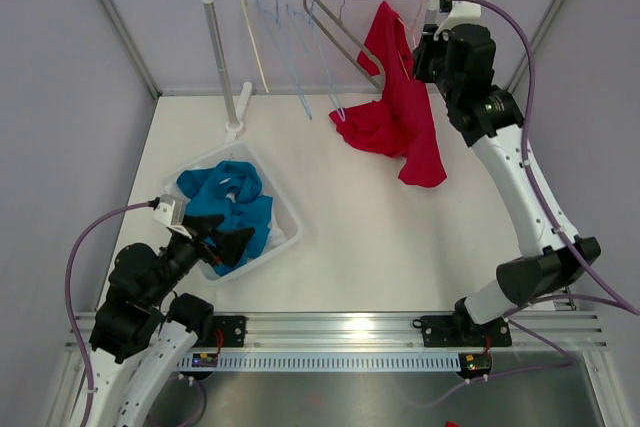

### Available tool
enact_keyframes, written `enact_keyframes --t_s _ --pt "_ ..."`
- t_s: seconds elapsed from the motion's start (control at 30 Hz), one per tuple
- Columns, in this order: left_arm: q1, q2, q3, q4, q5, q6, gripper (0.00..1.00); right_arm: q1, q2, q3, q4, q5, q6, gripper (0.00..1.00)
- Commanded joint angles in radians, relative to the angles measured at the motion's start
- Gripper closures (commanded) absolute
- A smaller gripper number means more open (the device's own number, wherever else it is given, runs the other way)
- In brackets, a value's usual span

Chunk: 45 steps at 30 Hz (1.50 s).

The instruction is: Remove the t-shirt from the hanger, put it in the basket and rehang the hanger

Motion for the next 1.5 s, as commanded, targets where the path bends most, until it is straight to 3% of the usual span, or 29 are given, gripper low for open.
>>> enact_keyframes --t_s 0.0,0.1,0.3,0.57,0.7,0.9,1.07,1.17,1.47 --pt "0.008 -0.006 0.001 0.042 0.027 0.011 0.01 -0.079 0.098 0.101 -0.119 -0.054 0.009 0.66" --pt "0.008 -0.015 0.001 0.043 0.027 0.011 0.01 -0.139 0.179 0.180 -0.177 -0.110 0.011 0.60" --pt "0.006 -0.011 0.001 0.045 0.035 0.014 0.01 -0.165 0.273 0.236 -0.205 -0.239 -0.027 0.57" --pt "0.008 -0.006 0.001 0.043 0.033 0.014 0.01 -0.165 0.339 0.291 -0.184 -0.218 -0.063 0.61" --pt "0.006 0.000 0.001 0.043 0.032 0.014 0.01 -0.163 0.359 0.299 -0.178 -0.187 -0.061 0.68" --pt "0.012 0.011 0.002 0.043 0.033 0.014 0.01 -0.163 0.388 0.325 -0.181 -0.216 -0.057 0.71" --pt "0.018 0.011 0.001 0.045 0.033 0.014 0.01 -0.154 0.360 0.305 -0.139 -0.236 -0.046 0.92" --pt "0.023 0.013 0.002 0.045 0.041 0.014 0.01 -0.141 0.333 0.302 -0.122 -0.227 -0.044 0.99" --pt "0.025 0.019 -0.001 0.046 0.041 0.013 0.01 -0.090 0.210 0.242 -0.053 -0.166 -0.055 1.00"
